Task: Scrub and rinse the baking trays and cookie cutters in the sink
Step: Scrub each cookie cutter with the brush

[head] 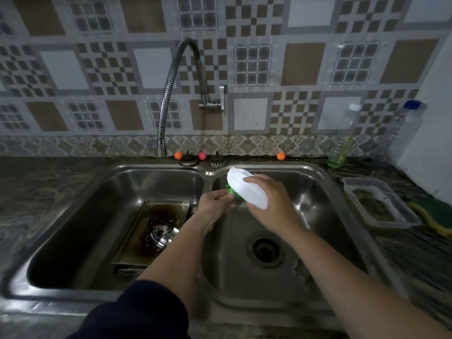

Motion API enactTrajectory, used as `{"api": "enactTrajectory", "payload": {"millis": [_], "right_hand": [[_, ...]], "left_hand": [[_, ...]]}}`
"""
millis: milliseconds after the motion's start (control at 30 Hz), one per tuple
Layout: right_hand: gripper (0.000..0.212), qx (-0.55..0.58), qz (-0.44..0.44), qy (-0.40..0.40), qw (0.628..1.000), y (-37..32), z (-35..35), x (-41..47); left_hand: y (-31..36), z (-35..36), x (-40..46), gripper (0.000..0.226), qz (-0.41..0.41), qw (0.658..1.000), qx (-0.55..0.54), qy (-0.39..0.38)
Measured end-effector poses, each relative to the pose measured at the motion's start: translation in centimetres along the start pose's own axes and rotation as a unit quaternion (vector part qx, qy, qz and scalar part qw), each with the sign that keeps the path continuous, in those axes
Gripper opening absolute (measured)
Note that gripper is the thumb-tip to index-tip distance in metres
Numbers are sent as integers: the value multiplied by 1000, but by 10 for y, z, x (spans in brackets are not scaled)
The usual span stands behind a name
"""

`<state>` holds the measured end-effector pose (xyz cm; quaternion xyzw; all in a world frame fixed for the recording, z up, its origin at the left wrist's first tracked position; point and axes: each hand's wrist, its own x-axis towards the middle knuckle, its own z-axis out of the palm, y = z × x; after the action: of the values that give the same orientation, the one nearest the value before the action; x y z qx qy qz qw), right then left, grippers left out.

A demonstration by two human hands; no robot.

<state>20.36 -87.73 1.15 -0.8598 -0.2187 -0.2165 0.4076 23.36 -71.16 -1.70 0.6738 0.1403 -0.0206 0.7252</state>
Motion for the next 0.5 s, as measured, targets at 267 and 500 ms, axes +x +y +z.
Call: {"api": "enactTrajectory", "payload": {"millis": [267,500], "right_hand": [[56,-54,28,-31,998,-18,33,-2],[55,2,131,50,990,-30,70,2]], "left_hand": [[10,-42,24,37,35,998,7,43],[-2,-54,23,45,112,990,69,-58]]}}
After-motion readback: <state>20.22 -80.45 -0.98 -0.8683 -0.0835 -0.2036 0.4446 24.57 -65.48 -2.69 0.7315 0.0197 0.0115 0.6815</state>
